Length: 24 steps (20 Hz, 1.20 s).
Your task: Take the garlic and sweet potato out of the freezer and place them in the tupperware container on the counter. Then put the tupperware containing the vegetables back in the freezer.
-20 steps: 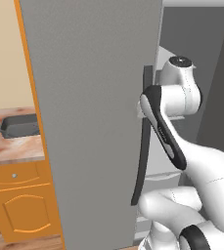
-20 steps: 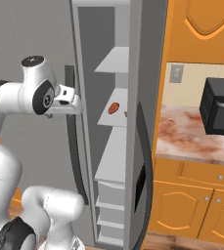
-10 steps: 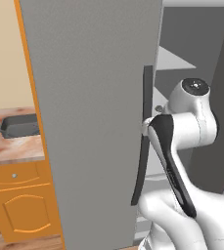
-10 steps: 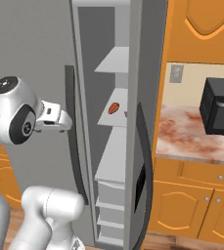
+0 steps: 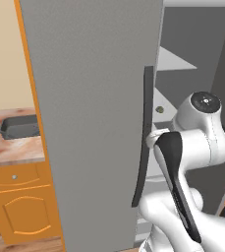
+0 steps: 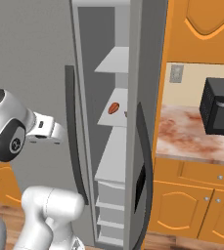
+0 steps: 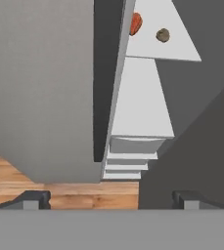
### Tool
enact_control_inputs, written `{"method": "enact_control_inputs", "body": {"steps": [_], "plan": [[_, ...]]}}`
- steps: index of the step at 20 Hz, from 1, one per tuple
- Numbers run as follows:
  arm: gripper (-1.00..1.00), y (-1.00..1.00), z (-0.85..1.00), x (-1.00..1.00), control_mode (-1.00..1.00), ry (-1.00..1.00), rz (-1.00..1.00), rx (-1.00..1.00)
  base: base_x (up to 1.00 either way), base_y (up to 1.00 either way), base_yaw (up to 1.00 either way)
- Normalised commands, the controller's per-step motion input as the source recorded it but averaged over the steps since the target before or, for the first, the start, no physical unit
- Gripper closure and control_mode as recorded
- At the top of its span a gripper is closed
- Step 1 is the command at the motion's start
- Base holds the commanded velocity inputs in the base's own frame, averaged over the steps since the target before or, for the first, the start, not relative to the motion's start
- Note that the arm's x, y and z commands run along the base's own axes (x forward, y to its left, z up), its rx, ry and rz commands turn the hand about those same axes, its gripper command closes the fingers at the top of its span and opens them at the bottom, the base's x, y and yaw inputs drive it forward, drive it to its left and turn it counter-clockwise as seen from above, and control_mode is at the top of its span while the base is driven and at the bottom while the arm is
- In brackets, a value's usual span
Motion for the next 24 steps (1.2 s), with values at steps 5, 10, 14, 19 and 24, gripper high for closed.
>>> {"method": "enact_control_inputs", "body": {"steps": [5, 10, 14, 19, 24], "plan": [[-1.00, 0.00, 0.00, 0.00, 1.00, 0.00, 0.00, 0.00, 0.00, -0.35, -0.07], [-1.00, 0.00, 0.00, 0.00, 1.00, 0.00, 0.00, 0.00, 0.12, -0.51, -0.06], [-1.00, 0.00, 0.00, 0.00, 1.00, 0.00, 0.00, 0.00, 0.27, -0.29, -0.01], [-1.00, 0.00, 0.00, 0.00, 1.00, 0.00, 0.00, 0.00, 0.47, -0.21, 0.00], [-1.00, 0.00, 0.00, 0.00, 1.00, 0.00, 0.00, 0.00, 0.75, -0.27, 0.00]]}}
